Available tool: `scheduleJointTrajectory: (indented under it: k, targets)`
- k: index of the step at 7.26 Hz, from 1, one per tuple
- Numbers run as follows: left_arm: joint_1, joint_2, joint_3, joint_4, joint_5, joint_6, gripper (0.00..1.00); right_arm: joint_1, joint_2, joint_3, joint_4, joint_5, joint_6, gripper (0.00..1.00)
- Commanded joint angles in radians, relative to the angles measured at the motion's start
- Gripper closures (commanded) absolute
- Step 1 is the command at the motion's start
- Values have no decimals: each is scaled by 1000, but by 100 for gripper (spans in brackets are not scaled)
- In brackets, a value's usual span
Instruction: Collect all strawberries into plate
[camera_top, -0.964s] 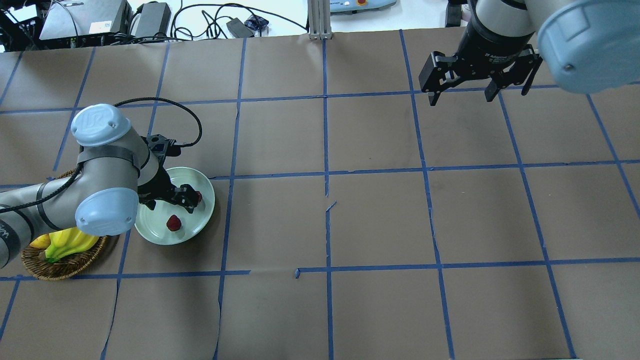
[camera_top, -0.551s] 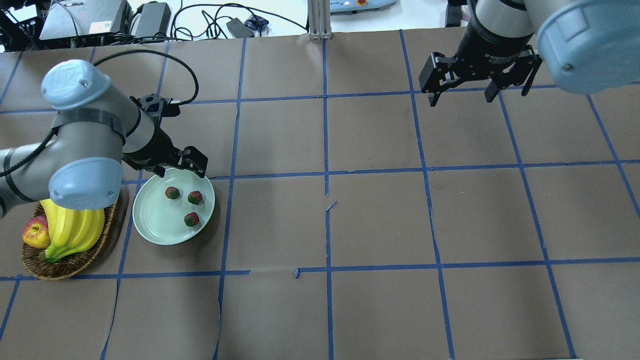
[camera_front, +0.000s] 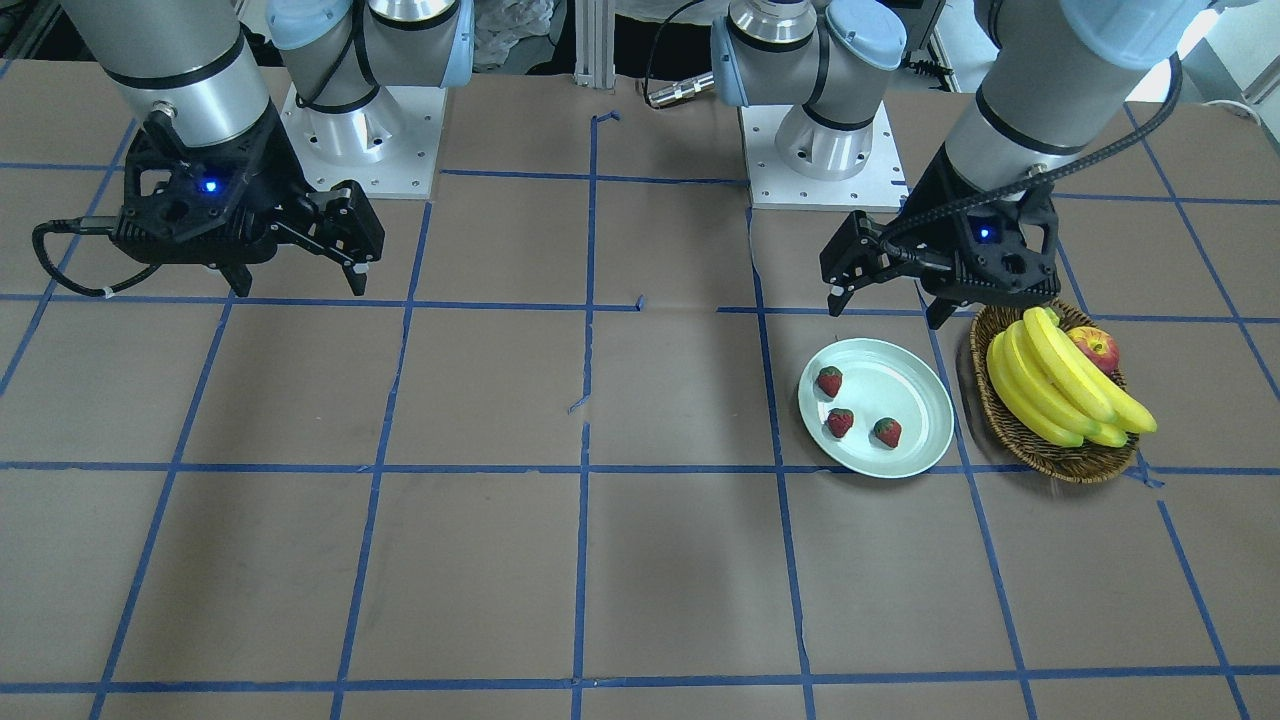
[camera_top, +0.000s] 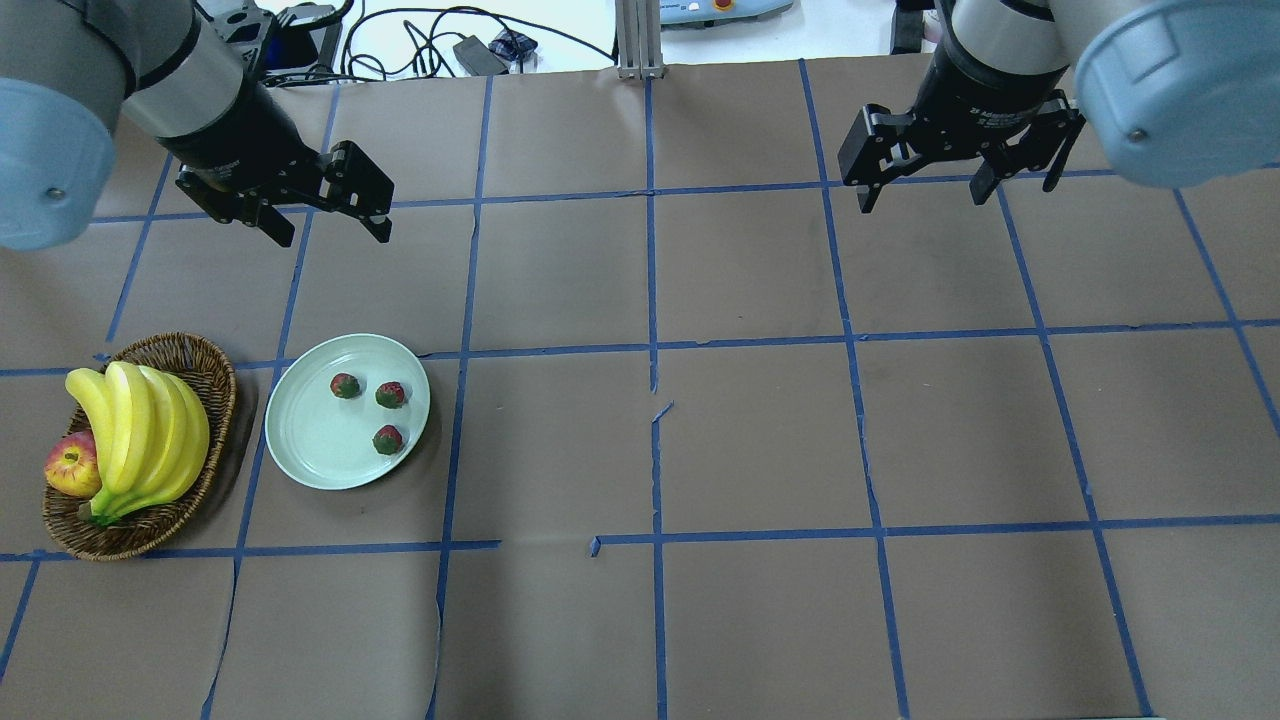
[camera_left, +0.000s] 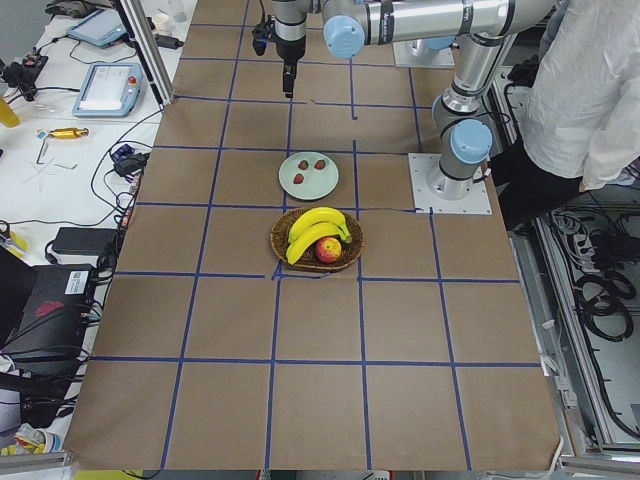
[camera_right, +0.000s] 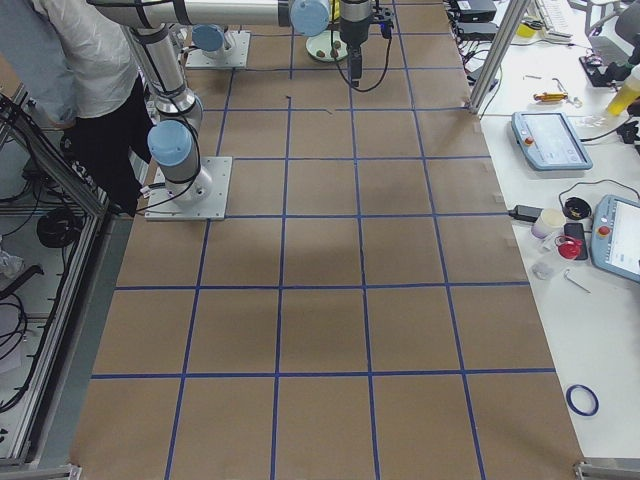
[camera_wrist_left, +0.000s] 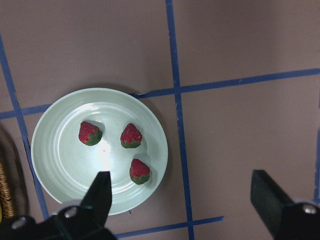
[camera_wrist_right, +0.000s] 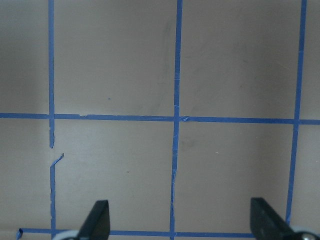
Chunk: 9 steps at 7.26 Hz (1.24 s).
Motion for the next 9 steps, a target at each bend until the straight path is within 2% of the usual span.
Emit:
scheduleJointTrajectory:
  k: [1, 3, 4, 7, 9]
  targets:
    - [-40, 23, 35, -53, 14, -18, 3, 1, -3, -3, 2, 0, 1, 0]
    - [-54, 38, 25, -11, 51, -33, 4, 0, -7, -26, -1, 0, 1, 0]
    - [-54, 41, 11, 58, 44, -54, 3, 0, -10, -31, -1, 2, 3, 0]
    - [-54, 29, 9, 62, 73, -61, 3, 0, -9, -55, -4, 2, 7, 0]
    - [-56, 30, 17, 28, 76, -50, 2, 1, -10, -43, -48, 0, 12, 0]
